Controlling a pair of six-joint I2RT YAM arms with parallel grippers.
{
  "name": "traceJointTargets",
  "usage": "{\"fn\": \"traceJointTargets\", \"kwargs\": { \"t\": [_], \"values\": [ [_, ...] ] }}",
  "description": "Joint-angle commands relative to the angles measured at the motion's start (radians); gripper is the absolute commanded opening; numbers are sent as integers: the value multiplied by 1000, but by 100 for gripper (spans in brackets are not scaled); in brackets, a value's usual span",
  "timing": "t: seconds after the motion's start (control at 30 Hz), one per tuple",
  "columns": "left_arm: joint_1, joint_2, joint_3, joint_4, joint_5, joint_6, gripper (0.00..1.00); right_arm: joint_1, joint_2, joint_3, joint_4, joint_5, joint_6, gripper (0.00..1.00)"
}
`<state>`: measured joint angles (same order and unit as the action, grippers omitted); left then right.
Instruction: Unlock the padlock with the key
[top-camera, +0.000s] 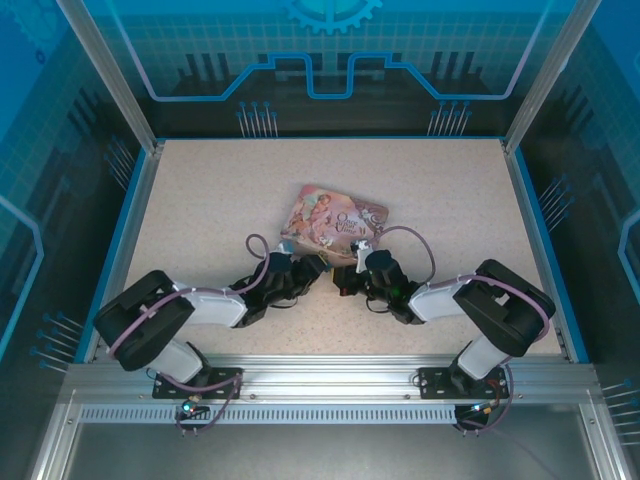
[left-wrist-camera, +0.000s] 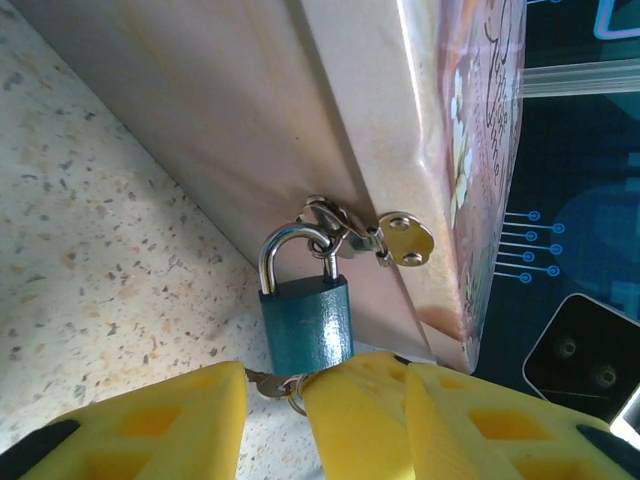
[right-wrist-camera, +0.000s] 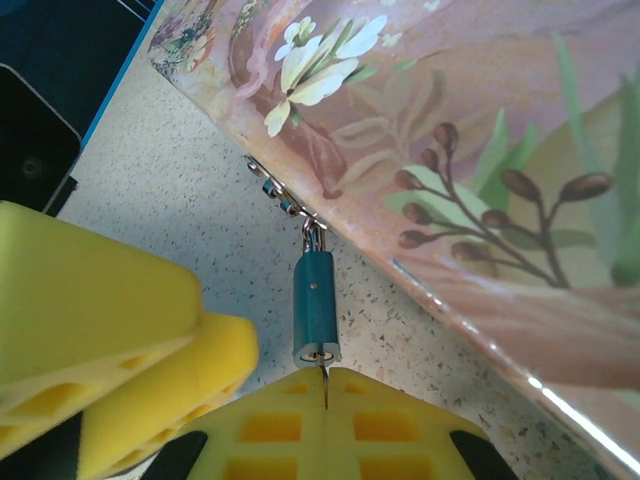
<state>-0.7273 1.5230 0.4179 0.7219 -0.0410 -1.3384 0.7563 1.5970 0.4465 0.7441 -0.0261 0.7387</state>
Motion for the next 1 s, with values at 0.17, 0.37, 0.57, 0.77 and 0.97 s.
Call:
{"fn": "traceJointTargets", "kwargs": {
  "t": [0.17,0.37,0.57,0.77,0.97],
  "values": [
    [-31,88,24,111,-21,-52,46,19,9,27,15,-5,15,0],
    [-31,126,21,185,-42,-56,46,22,18,32,17,-9,19,0],
    [-29,161,15,255,-88,-66,46,27,23,36,19,-6,22,0],
    [-27,166,14,288,-114,-69,43,28,32,41,20,-9,22,0],
    [-25,177,18,314,-105,-74,34,32,35,45,21,-9,21,0]
  ]
}}
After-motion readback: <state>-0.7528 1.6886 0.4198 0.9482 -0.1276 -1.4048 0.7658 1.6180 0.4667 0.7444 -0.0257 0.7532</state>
